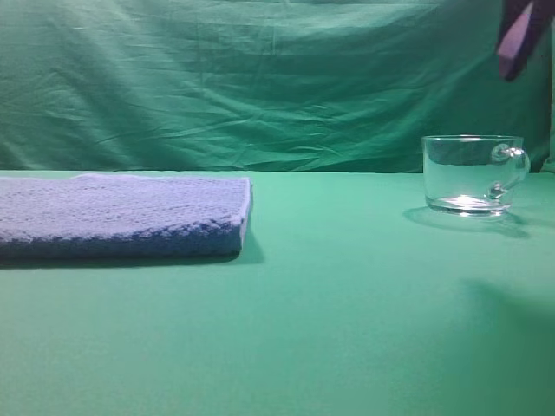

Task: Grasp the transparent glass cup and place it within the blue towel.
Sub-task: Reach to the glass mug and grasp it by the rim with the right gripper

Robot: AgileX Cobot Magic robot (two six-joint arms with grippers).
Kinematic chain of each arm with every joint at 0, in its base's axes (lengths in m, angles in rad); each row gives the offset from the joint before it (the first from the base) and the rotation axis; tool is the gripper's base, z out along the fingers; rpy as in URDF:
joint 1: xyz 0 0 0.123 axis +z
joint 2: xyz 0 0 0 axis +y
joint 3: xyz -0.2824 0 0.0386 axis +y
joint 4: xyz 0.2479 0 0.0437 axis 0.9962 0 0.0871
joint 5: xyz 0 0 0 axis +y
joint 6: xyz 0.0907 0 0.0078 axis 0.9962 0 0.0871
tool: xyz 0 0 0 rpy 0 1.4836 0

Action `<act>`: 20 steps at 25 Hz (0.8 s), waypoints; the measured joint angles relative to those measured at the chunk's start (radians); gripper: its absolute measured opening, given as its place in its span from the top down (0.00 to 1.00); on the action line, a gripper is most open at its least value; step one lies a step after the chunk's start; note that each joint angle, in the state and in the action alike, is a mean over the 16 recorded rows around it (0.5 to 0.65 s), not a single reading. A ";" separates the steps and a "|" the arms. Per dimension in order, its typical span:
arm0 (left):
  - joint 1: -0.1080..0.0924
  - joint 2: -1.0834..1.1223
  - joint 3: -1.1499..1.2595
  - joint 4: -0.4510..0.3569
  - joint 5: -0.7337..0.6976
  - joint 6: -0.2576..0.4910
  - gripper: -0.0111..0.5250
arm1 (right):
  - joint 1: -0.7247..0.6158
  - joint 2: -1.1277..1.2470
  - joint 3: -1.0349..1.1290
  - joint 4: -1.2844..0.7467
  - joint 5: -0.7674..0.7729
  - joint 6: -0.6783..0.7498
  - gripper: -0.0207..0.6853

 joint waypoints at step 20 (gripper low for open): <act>0.000 0.000 0.000 0.000 0.000 0.000 0.98 | 0.049 0.091 -0.122 -0.007 -0.099 -0.093 0.82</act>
